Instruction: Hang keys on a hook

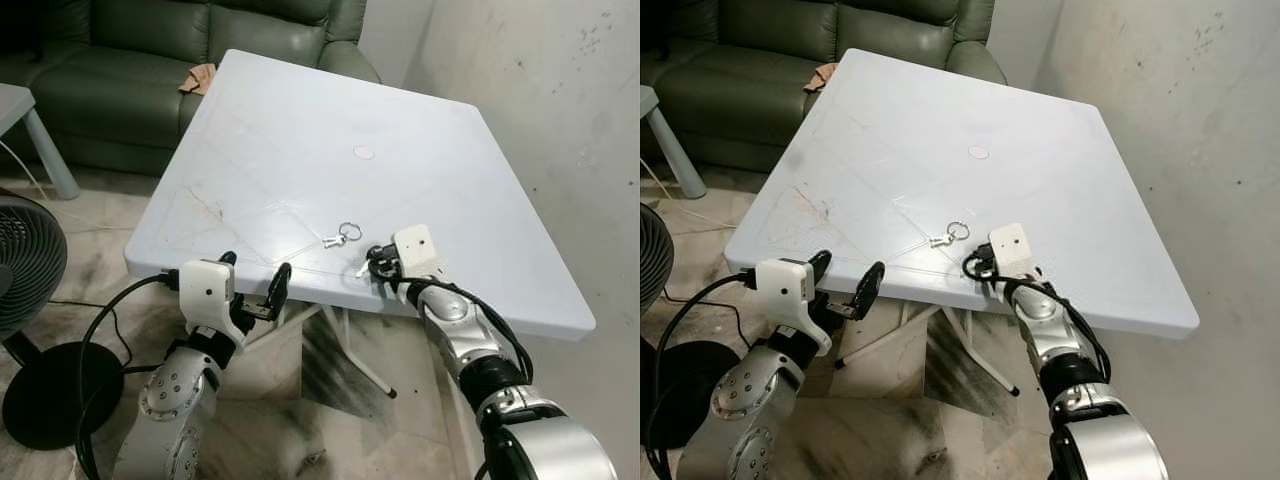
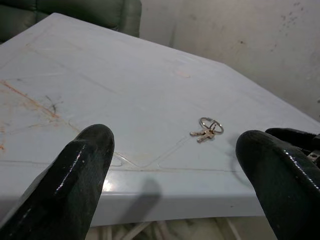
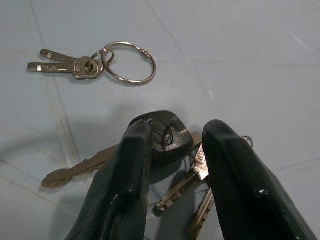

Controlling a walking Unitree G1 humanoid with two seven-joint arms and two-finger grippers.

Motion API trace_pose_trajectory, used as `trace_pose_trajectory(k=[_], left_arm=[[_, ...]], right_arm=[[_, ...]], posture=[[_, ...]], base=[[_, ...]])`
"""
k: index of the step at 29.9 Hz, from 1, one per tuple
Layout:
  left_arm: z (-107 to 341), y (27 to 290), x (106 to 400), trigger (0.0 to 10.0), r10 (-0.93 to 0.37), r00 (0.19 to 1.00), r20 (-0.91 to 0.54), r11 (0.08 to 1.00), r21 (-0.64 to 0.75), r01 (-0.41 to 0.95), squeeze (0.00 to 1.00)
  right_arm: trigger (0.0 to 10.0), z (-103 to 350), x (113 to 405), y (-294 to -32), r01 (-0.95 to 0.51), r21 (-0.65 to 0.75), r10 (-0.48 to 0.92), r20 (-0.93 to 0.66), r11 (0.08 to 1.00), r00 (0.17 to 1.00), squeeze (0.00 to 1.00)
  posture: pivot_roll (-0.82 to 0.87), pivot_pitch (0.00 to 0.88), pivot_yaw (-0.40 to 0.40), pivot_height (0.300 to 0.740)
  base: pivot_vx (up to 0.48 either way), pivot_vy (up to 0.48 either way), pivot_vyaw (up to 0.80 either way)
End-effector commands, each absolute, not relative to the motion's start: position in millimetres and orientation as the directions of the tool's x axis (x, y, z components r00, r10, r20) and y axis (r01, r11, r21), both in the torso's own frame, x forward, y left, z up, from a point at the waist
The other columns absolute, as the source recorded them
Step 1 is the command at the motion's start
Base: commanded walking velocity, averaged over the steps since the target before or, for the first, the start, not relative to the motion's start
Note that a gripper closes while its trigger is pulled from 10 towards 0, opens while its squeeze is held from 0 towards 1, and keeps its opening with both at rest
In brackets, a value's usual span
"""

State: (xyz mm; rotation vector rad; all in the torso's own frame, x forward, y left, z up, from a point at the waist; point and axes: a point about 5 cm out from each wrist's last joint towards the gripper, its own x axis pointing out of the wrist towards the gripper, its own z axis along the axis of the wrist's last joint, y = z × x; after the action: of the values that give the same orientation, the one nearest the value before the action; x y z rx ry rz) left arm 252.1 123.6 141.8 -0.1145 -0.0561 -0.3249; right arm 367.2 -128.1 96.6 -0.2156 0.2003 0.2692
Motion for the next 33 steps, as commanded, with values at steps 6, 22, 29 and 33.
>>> trace_pose_trajectory(k=[6, 22, 29, 33], left_arm=[[144.5, 119.9, 249.2, 10.0, -0.318, 0.945, 0.073, 0.941, -0.098, 0.324, 0.0], [145.3, 119.4, 250.0, 10.0, -0.311, 0.948, 0.073, 0.943, -0.102, 0.318, 0.0], [145.4, 119.4, 252.1, 10.0, -0.31, 0.948, 0.076, 0.943, -0.101, 0.317, 0.0], [146.4, 118.5, 255.6, 10.0, -0.311, 0.947, 0.081, 0.943, -0.099, 0.318, 0.0]], right_arm=[[0.2, 96.1, 368.6, -134.4, -0.254, -0.17, 0.211, -0.237, 0.952, 0.948, 0.0], [0.0, 96.0, 369.1, -137.9, -0.236, -0.169, 0.194, -0.234, 0.957, 0.953, 0.0], [0.0, 97.0, 369.4, -137.1, -0.227, -0.162, 0.189, -0.221, 0.96, 0.957, 0.0], [0.0, 102.1, 371.4, -137.6, -0.206, -0.156, 0.176, -0.19, 0.966, 0.966, 0.0]], posture=[[0.24, 0.133, -0.197, 0.74], [0.24, 0.138, -0.199, 0.74], [0.23, 0.128, -0.195, 0.74], [0.22, 0.114, -0.189, 0.74]], base=[[0.0, 0.0, 0.0], [0.0, 0.0, 0.0], [0.0, 0.0, 0.0], [0.0, 0.0, 0.0]])
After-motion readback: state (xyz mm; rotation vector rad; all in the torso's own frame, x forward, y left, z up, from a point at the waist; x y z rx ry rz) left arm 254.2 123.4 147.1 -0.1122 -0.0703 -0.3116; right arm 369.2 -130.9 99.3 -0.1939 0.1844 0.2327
